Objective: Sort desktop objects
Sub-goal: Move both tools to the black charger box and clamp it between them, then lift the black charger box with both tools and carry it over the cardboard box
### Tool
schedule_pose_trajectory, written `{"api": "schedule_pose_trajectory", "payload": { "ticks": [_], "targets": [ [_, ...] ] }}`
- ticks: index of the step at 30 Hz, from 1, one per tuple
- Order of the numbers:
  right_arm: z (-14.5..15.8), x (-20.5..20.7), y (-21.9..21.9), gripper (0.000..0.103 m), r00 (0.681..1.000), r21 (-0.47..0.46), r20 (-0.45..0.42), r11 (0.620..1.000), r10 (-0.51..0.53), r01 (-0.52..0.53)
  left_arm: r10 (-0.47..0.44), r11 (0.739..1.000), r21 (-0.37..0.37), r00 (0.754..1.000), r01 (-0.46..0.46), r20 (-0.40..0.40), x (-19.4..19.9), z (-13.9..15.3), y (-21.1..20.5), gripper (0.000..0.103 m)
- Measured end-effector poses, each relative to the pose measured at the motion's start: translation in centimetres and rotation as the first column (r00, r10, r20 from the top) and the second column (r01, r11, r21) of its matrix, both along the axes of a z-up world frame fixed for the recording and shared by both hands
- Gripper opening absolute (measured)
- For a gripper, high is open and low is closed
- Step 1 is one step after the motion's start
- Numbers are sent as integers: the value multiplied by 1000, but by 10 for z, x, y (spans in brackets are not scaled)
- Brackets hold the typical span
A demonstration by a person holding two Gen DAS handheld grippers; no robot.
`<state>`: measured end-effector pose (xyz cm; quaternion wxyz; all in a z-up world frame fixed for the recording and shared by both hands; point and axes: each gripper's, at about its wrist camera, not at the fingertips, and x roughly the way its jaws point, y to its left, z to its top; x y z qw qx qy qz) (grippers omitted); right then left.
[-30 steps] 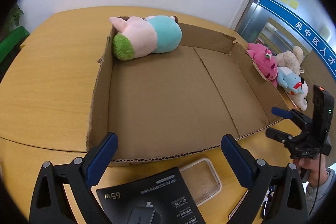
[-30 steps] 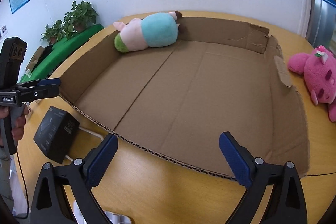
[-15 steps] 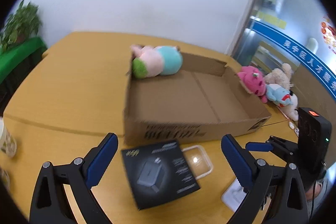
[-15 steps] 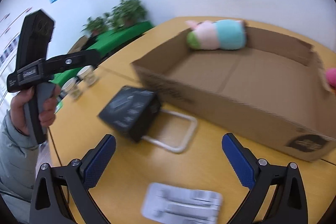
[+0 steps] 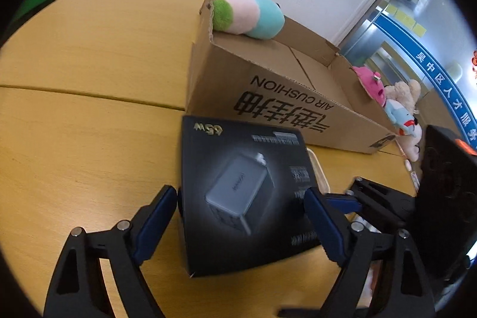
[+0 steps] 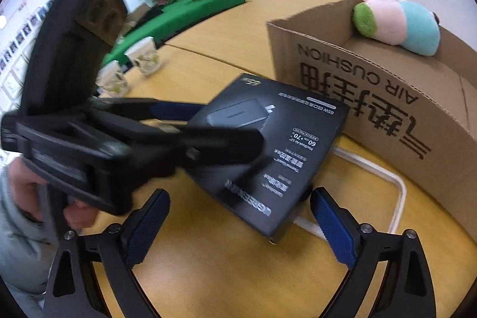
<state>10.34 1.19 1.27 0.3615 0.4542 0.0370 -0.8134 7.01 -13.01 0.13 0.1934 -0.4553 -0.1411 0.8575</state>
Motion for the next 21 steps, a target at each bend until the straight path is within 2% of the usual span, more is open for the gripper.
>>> {"api": "schedule_pose_trajectory", "payload": {
  "ticks": [1, 3, 5, 8, 10, 13, 17, 21],
  "targets": [
    [3, 6, 0, 96, 1000, -23, 0, 999, 27, -27, -2, 1000, 2, 1000, 2, 3, 1, 1, 1, 86],
    [11, 22, 3, 95, 997, -52, -35, 996, 73, -75, -16, 999, 32, 1000, 16, 13, 5, 1, -1, 78],
    [14, 31, 8, 96, 996, -51, -55, 996, 64, -67, -43, 998, 54, 999, 42, 20, 10, 1, -1, 75],
    [7, 27, 11, 100, 999, 14, -50, 1000, 3, -3, -56, 998, 41, 998, 55, 22, 11, -2, -1, 75],
    [-3, 18, 7, 100, 999, 70, -32, 997, -28, 31, -51, 996, 73, 998, 48, 41, 8, -5, -3, 76],
    [-13, 13, 1, 98, 999, 95, -12, 994, -52, 53, -62, 992, 110, 996, 56, 56, 5, -10, -3, 76],
    [-17, 22, -13, 95, 996, 158, -76, 986, -37, 48, -51, 995, 85, 998, 47, 48, 13, -8, 1, 73],
    [-17, 31, -13, 92, 993, 168, -102, 984, -51, 68, -49, 999, 22, 999, 49, 16, 26, 3, 6, 70]
  ]
}}
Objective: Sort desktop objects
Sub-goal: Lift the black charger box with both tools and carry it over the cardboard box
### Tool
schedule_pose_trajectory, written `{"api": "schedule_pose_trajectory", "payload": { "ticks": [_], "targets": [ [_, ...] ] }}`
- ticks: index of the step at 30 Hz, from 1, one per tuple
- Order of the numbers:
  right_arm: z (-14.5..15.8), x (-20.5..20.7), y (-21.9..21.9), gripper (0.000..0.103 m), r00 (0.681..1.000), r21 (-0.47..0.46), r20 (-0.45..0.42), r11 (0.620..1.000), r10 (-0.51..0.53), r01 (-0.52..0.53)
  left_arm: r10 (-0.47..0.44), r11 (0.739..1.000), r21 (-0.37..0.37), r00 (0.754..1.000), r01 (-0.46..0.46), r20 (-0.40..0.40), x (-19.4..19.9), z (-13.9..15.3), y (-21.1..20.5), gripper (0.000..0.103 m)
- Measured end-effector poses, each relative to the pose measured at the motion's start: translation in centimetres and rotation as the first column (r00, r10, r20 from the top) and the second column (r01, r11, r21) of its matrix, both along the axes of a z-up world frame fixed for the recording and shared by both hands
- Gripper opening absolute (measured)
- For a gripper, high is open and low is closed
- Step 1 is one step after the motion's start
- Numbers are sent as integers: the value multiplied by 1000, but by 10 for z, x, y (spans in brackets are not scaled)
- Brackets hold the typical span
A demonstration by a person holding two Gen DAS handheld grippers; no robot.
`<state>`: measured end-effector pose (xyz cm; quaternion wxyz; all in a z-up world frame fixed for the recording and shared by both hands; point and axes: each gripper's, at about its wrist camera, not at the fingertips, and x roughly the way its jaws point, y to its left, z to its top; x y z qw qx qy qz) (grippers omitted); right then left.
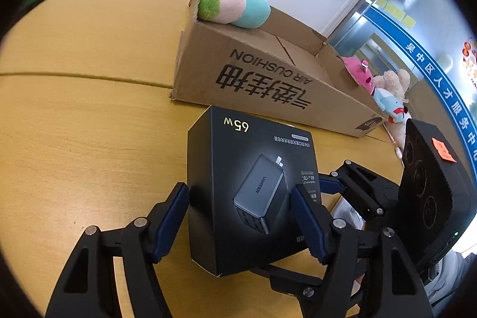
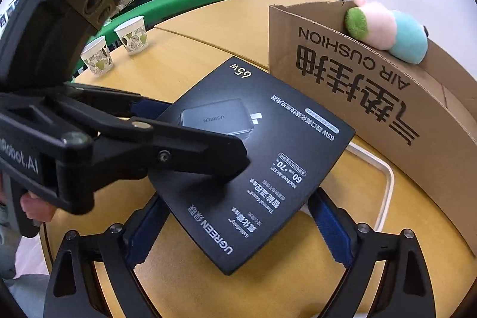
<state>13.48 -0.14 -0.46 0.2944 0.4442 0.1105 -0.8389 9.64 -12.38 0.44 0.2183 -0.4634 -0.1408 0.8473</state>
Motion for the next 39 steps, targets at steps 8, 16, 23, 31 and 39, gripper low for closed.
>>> {"api": "schedule_pose_trajectory", "payload": {
  "ticks": [8, 16, 23, 31, 39],
  "targets": [
    [64, 10, 23, 92, 986, -76, -160, 996, -48, 37, -11, 1000, -6, 976, 10, -218, 11, 80, 30, 70],
    [184, 8, 77, 92, 893, -25, -435, 993, -116, 117, -110, 993, -13, 866, 118, -487, -17, 192, 92, 70],
    [268, -17, 125, 92, 824, -7, -542, 981, -166, 193, -147, 980, 20, 797, 196, -586, -68, 255, 127, 70],
    [312, -94, 157, 92, 832, 49, -537, 980, -138, 195, -132, 986, 7, 802, 167, -582, -134, 280, 156, 69],
    [282, -199, 198, 92, 909, 52, -398, 987, -121, 154, -114, 991, 2, 868, 132, -482, -220, 239, 179, 69]
  ]
}}
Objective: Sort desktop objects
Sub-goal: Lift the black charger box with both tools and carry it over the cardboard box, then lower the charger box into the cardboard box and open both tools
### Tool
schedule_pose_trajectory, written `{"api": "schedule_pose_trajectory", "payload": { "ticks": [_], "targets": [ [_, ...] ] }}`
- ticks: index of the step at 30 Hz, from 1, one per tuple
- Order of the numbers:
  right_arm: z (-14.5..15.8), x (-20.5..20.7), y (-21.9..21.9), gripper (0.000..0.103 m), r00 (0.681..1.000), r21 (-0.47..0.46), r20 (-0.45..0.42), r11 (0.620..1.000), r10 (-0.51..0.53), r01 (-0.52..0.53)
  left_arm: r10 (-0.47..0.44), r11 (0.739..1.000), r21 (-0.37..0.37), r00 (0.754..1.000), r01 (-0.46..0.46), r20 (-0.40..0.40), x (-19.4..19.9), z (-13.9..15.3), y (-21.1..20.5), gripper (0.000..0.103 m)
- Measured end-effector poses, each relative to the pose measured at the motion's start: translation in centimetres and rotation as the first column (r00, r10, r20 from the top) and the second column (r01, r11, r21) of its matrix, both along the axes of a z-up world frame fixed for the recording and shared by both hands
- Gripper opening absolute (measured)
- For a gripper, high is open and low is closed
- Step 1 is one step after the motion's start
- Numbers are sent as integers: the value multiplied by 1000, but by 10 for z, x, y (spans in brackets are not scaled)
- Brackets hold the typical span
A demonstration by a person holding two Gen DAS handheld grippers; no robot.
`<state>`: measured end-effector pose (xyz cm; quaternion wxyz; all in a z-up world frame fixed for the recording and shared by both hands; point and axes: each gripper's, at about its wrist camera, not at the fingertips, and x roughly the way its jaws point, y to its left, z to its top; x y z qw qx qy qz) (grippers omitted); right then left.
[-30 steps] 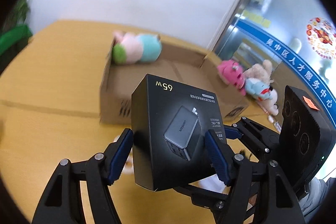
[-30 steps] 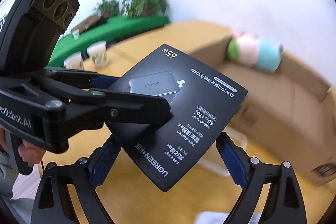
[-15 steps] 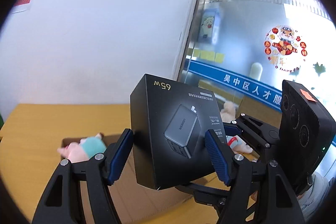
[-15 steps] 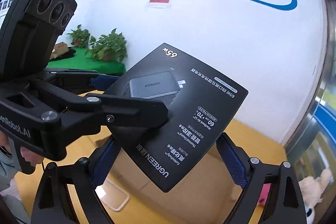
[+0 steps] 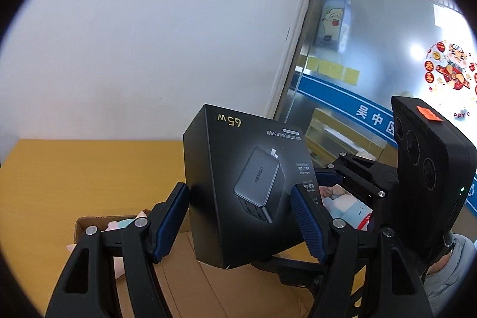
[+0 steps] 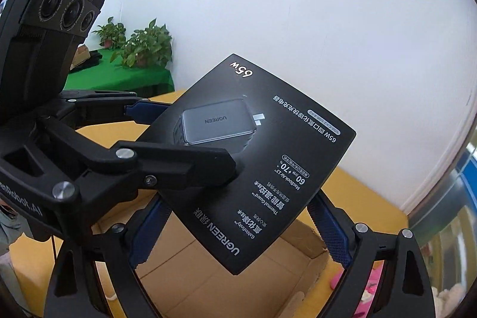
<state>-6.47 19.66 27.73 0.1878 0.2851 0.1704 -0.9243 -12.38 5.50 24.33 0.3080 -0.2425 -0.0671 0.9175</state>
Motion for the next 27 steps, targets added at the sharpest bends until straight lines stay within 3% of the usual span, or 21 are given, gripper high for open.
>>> {"api": "schedule_pose_trajectory", "payload": {
  "ticks": [7, 10, 16, 20, 23, 27],
  "targets": [
    [-75, -95, 24, 92, 988, -33, 155, 999, 10, -5, 19, 1000, -20, 984, -16, 176, -81, -80, 18, 69],
    [-119, -128, 31, 92, 972, -46, 236, 999, 0, 11, 30, 999, -35, 960, -22, 277, -109, -125, 28, 69],
    [-194, -174, 34, 89, 924, -33, 382, 999, 15, -2, 74, 996, -82, 895, -43, 439, -138, -189, 32, 70],
    [-228, -193, 28, 89, 891, -53, 453, 999, 20, 5, 109, 989, -139, 866, -47, 488, -142, -210, 40, 69],
    [-249, -197, 25, 89, 870, -55, 493, 998, 20, 9, 139, 975, -220, 866, -34, 480, -143, -212, 53, 69],
    [-264, -202, 23, 89, 836, -82, 549, 994, -15, 71, 160, 968, -247, 847, -35, 507, -146, -215, 54, 69]
  ]
}}
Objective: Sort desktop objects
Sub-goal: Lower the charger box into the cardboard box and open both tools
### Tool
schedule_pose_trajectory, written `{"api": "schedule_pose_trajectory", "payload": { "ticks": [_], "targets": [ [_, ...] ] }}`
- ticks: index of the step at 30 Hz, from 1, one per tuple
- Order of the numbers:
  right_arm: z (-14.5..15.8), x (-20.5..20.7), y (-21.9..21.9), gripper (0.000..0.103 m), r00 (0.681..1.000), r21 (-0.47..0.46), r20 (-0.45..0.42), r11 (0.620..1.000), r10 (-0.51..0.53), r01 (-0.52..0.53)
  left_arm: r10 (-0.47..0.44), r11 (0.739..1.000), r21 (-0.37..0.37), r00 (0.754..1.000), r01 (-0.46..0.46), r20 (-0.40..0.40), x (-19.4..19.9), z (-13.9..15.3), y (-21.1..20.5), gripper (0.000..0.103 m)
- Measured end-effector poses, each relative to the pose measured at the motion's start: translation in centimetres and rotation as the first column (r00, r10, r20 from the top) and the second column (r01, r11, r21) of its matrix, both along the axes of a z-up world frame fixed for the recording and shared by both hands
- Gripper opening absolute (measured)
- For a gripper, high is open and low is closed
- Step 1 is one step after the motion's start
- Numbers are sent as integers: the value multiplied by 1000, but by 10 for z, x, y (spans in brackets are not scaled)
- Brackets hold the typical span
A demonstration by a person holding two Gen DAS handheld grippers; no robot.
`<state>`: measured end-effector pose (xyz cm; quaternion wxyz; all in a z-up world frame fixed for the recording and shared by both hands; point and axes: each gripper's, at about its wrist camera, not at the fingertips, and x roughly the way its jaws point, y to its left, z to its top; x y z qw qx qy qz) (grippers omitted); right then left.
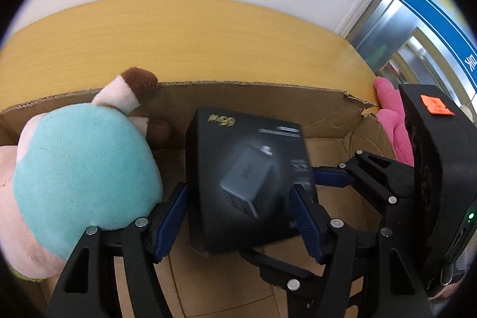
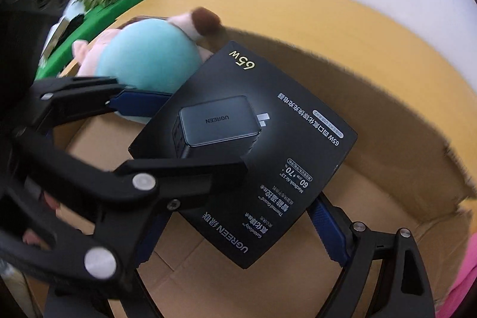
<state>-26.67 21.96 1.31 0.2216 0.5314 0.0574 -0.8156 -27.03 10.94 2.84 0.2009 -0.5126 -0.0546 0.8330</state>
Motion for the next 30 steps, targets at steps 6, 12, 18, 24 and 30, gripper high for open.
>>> {"api": "schedule_pose_trajectory", "payload": {
  "ticks": [6, 12, 18, 24, 30],
  "targets": [
    [4, 13, 3, 90, 997, 26, -6, 997, -73, 73, 31, 1000, 0, 999, -31, -33, 13, 17, -14, 69],
    [41, 49, 8, 92, 999, -71, -38, 997, 20, -23, 30, 999, -21, 962, -37, -272, 83, 89, -55, 69],
    [102, 135, 33, 103, 973, -81, -195, 991, -119, 105, 27, 997, -42, 840, -59, -542, 201, 165, -76, 80],
    [148, 243, 58, 103, 916, -94, -336, 975, -221, 201, 55, 995, -21, 745, -92, -665, 304, 191, -71, 82],
    [177, 328, 43, 103, 850, -82, -463, 967, -251, 242, 25, 990, -80, 713, -113, -701, 363, 181, -53, 82]
  ]
}}
